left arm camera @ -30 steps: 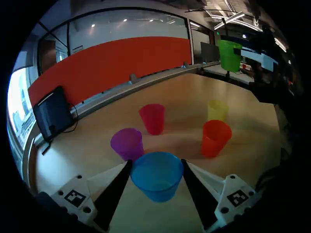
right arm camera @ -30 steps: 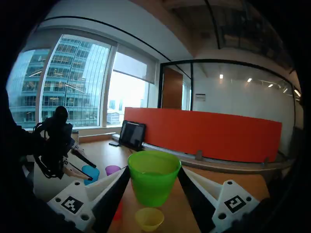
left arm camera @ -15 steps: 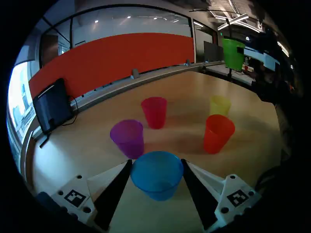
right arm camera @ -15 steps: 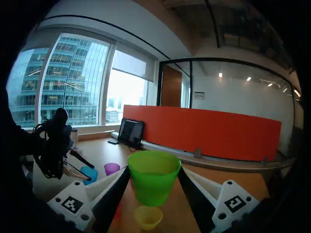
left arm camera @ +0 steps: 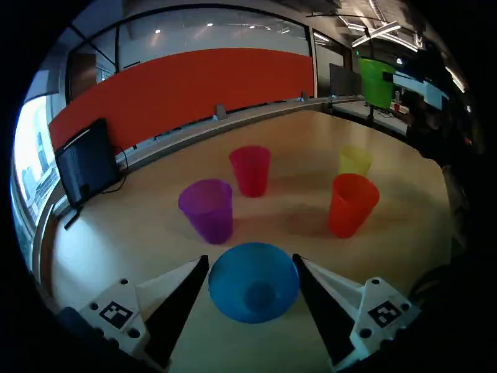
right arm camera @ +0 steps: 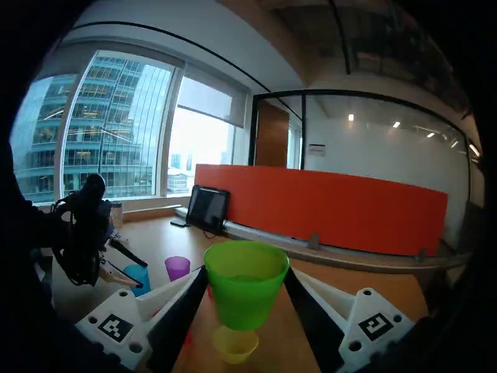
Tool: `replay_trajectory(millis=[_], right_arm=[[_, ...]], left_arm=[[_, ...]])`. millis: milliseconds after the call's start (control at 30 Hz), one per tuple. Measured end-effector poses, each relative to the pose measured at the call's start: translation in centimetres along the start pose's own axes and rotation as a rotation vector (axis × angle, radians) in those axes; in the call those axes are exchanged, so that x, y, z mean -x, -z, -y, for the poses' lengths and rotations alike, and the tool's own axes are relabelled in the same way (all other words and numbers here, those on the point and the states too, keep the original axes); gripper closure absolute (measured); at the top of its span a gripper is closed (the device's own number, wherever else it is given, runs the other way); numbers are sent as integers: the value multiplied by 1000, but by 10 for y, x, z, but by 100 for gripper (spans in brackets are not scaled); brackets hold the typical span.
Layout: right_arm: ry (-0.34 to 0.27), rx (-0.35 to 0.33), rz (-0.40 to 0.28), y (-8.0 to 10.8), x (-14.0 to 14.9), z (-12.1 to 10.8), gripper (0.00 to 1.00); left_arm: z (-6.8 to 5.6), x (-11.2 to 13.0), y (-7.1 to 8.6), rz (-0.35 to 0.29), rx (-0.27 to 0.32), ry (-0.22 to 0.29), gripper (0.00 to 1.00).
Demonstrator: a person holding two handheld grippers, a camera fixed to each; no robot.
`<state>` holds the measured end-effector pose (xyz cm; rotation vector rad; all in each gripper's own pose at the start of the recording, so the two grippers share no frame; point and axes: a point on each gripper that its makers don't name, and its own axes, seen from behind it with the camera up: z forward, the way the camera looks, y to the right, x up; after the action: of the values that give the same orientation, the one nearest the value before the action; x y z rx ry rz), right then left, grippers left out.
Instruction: Pour water
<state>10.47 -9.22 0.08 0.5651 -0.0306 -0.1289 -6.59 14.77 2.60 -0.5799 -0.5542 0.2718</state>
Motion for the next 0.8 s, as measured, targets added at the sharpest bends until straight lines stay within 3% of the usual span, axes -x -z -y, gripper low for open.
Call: replay_trajectory(millis=[400,800], right_arm=[[-5,-9,14,5,6,6,10],[-22,-46,84,15,40,25,10]], left_arm=[[4,2,5,3,-10,17,1],[2,16,14,18,-14,28,1]])
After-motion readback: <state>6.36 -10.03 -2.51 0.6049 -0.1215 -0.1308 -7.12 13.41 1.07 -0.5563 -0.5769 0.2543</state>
